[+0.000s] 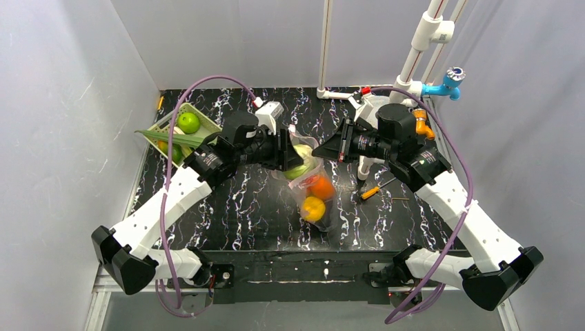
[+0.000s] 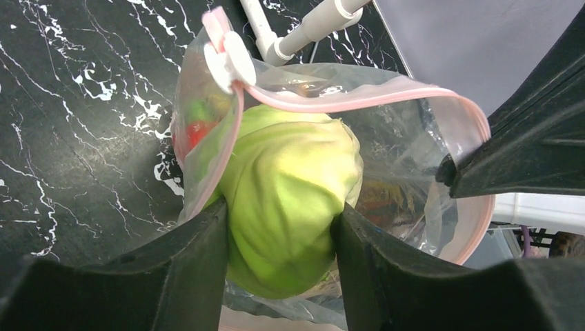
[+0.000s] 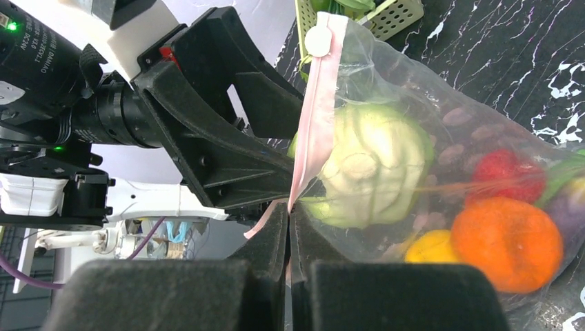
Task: Place the food in the zip-top bag and seal the zipper
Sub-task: Place the fake vegetable in the zipper food storage bag, then pick up the fake fruit from the bin.
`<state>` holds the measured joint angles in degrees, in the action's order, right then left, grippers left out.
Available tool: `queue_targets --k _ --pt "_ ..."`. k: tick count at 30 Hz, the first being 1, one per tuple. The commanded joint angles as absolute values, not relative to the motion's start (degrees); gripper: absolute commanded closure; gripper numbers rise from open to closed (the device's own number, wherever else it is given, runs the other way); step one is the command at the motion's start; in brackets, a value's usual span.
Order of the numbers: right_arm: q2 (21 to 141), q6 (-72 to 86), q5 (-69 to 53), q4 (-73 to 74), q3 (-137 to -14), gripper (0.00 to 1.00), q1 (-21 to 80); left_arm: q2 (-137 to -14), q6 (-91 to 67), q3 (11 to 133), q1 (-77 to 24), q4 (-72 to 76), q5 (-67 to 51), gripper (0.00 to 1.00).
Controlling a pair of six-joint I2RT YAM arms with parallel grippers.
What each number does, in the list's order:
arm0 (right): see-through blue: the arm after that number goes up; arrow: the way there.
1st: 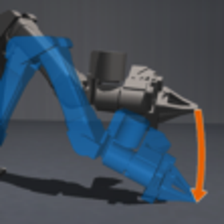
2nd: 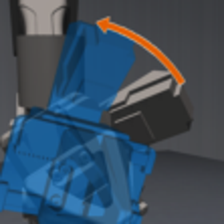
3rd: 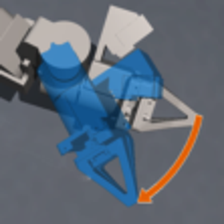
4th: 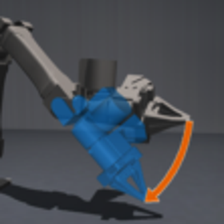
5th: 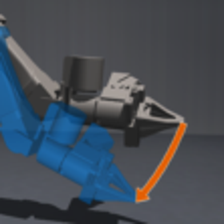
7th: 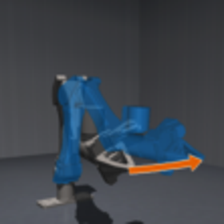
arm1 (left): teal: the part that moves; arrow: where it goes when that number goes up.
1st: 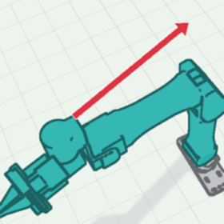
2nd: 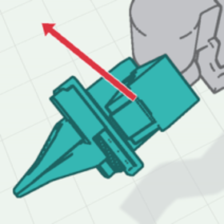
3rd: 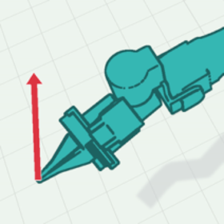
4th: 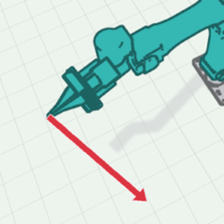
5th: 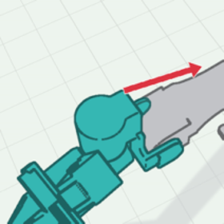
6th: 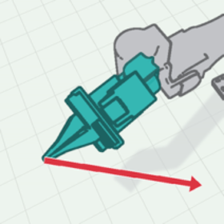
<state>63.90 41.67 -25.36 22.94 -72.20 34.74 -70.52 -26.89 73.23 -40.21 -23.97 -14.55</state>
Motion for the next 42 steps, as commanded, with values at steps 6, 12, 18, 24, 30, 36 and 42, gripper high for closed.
queue_targets --k 6,12,18,24,30,36,42 --pt "64.2 40.9 -27.4 19.4 -73.8 0.99 35.1 -69.8 -27.4 77.8 -40.1 -24.6 -15.4 0.23" --pt "62.6 40.4 -25.0 19.9 -72.5 0.99 35.1 -68.1 -20.8 81.5 -40.2 -26.8 -13.8 0.13" --pt "63.3 40.2 -24.9 19.8 -72.3 0.99 35.1 -66.7 -15.9 83.9 -40.2 -31.9 -11.6 0.09" --pt "64.4 39.8 -25.2 20.2 -73.1 0.99 35.1 -62.2 -14.5 79.4 -40.2 -33.9 -4.1 0.09" --pt "65.1 39.5 -25.1 20.4 -73.1 0.99 35.1 -60.4 -13.7 76.5 -40.1 -36.4 3.8 0.1" --pt "65.1 38.9 -24.9 20.7 -72.3 0.99 35.1 -61.0 -9.3 76.7 -39.1 -38.8 18.6 0.08" --pt "64.4 37.0 -23.2 22.7 -72.5 0.99 35.0 -56.8 -12.0 71.7 -26.1 -31.9 20.3 0.02"
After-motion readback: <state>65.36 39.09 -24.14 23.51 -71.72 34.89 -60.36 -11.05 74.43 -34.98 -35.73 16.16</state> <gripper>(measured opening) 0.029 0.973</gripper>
